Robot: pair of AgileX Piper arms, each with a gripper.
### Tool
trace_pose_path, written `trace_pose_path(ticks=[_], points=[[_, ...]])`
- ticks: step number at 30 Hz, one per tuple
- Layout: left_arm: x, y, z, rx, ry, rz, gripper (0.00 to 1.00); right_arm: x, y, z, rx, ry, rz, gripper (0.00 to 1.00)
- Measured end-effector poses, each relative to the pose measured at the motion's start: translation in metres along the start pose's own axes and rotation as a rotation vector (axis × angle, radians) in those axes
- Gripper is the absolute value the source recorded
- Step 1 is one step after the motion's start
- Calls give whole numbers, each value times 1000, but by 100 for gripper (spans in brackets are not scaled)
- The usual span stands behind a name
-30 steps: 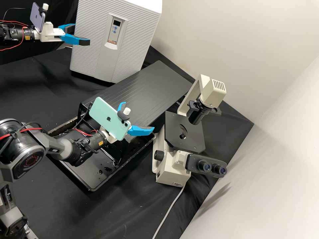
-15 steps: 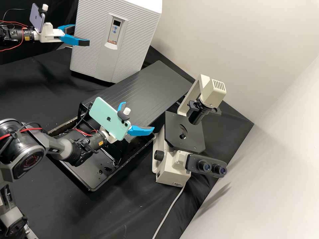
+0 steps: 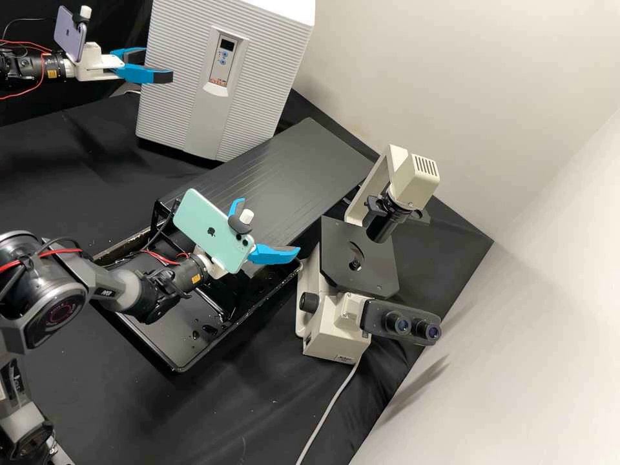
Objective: Open the incubator door
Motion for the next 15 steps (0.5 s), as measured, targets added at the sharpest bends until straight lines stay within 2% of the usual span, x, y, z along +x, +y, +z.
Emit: trace_pose_path(ticks=[10, 11, 15], points=[[-1, 0, -3, -36, 32, 17, 0, 0, 0, 0, 0, 0, 0, 100], [-1, 0, -3, -38, 33, 19, 100, 0, 0, 0, 0, 0, 0, 100], [-1, 0, -4, -43, 36, 23, 100, 0, 0, 0, 0, 0, 0, 100]])
